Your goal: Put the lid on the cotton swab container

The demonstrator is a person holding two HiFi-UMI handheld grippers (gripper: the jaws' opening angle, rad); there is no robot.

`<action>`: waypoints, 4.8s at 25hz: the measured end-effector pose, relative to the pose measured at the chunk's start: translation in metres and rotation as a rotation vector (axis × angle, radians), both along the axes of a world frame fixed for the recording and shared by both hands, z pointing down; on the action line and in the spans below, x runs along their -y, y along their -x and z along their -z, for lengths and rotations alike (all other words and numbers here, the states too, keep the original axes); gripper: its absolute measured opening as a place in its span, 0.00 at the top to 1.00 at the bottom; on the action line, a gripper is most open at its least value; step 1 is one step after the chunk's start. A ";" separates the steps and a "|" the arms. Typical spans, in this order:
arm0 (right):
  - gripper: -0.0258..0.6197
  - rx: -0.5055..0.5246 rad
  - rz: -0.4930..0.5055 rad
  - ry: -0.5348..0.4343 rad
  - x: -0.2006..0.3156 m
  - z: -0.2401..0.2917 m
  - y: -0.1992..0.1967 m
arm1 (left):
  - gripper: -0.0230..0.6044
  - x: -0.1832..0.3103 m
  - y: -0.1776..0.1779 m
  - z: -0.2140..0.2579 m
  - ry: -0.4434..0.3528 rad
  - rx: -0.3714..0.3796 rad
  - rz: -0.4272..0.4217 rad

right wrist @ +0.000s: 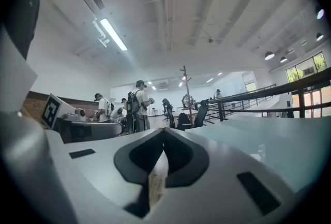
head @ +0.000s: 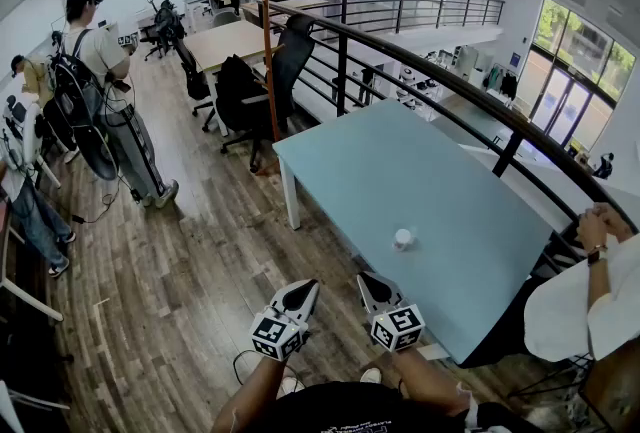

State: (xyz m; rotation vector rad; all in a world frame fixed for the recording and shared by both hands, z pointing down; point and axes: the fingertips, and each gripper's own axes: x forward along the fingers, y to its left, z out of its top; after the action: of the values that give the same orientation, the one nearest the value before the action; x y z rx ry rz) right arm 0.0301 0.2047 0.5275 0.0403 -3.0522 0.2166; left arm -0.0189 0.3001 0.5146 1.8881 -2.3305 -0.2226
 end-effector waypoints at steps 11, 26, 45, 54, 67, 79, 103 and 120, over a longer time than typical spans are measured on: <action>0.93 0.020 0.006 0.024 -0.030 -0.011 0.011 | 0.94 -0.026 0.010 -0.007 0.009 0.017 -0.034; 0.93 0.009 -0.055 -0.011 -0.053 -0.013 0.022 | 0.94 -0.050 0.025 -0.018 0.010 0.026 -0.104; 0.93 0.027 -0.036 -0.039 0.065 -0.002 0.052 | 0.94 0.083 0.050 -0.010 0.013 0.054 -0.183; 0.93 0.065 -0.014 -0.049 0.132 0.022 0.049 | 0.94 0.155 0.057 0.000 0.031 0.067 -0.166; 0.93 0.014 0.046 -0.103 0.192 0.010 0.039 | 0.94 0.233 0.055 -0.004 0.079 0.112 -0.178; 0.93 0.020 -0.052 -0.084 0.228 -0.003 0.089 | 0.94 0.278 0.110 -0.021 0.085 0.111 -0.263; 0.93 0.135 -0.515 -0.053 0.287 0.017 0.134 | 0.94 0.332 0.185 -0.009 0.067 0.159 -0.585; 0.93 0.098 -0.714 -0.062 0.316 0.019 0.056 | 0.94 0.382 0.128 -0.002 0.041 0.091 -0.722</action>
State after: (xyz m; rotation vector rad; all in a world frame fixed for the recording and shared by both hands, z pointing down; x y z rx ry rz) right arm -0.0260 -0.1113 0.5084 1.1509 -2.9939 0.1628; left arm -0.1469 -0.0815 0.5169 2.5931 -1.5246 -0.0052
